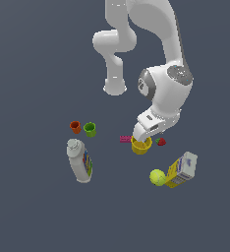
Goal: Pick up a designated object from a clutter of objects.
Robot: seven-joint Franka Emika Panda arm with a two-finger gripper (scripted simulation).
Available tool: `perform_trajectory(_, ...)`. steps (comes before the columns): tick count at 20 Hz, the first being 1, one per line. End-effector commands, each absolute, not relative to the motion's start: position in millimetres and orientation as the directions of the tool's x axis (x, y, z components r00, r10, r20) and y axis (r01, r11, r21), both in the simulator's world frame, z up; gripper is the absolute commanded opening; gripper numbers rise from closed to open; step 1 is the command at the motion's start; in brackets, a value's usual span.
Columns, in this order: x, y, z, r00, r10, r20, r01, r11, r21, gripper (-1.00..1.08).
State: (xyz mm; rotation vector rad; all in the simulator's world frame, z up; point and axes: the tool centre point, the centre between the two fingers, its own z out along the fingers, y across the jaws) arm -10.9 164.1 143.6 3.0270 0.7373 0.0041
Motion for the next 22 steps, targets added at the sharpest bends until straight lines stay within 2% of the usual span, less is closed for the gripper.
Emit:
perform_trajectory(1,-21.6,188.3,121.3,0.852,0.523,-0.003,0.523,-0.852,0.021,1.00)
perform_trajectory(10,-51.7,237.1,76.9,0.765,0.644,-0.001,0.644,-0.765,0.003,1.00)
perform_trajectory(22,-55.3,240.9,59.1,0.757,0.653,-0.001,0.653,-0.757,0.000,1.00)
